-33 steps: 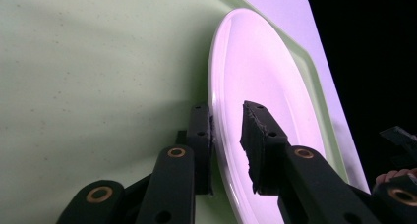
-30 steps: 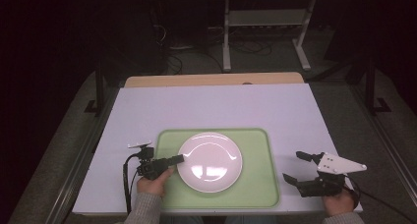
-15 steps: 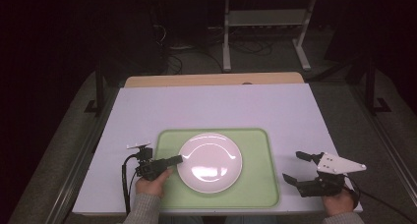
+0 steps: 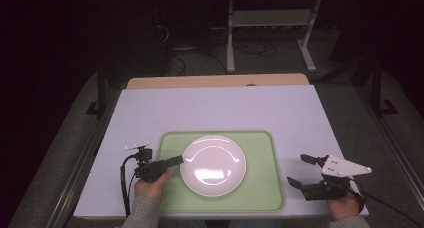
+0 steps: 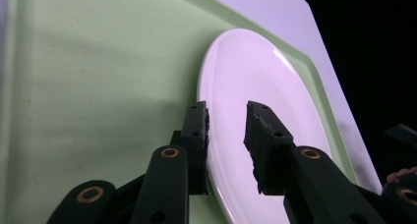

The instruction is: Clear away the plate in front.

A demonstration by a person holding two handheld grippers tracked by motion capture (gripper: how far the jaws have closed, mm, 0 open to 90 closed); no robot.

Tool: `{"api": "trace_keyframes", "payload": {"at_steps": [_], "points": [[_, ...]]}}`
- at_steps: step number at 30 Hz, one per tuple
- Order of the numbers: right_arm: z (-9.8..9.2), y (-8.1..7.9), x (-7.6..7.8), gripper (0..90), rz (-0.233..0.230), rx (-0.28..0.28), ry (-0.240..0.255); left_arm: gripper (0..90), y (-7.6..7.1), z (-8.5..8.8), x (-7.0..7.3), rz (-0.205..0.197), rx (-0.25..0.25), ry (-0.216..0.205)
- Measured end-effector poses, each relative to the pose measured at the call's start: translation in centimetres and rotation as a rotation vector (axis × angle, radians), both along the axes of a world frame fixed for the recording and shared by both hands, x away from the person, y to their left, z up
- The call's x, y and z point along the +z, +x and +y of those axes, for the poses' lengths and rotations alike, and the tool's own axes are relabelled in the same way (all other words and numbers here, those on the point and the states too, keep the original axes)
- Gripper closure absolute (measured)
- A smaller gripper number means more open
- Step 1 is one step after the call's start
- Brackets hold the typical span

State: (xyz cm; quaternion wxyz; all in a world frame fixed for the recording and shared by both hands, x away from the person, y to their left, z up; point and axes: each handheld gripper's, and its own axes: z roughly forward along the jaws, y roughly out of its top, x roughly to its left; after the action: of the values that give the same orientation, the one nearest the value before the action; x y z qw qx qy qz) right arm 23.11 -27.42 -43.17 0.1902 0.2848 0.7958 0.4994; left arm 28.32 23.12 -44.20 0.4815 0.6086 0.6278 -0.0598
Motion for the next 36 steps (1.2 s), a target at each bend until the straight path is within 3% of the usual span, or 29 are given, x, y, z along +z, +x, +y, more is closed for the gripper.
{"api": "trace_keyframes", "payload": {"at_steps": [9, 21, 36], "points": [[0.1, 0.1, -0.1, 13.4, 0.004, 0.000, -0.006, 66.9, -0.2, 0.0, 0.9, -0.058, -0.028, 0.038], [0.1, 0.2, -0.2, 13.4, 0.011, -0.008, -0.013, 62.1, -0.4, 0.3, 2.7, -0.196, -0.109, 0.120], [0.1, 0.3, -0.3, 13.4, 0.019, -0.018, -0.016, 46.6, -0.9, 1.0, 4.7, -0.423, -0.241, 0.330]]}}
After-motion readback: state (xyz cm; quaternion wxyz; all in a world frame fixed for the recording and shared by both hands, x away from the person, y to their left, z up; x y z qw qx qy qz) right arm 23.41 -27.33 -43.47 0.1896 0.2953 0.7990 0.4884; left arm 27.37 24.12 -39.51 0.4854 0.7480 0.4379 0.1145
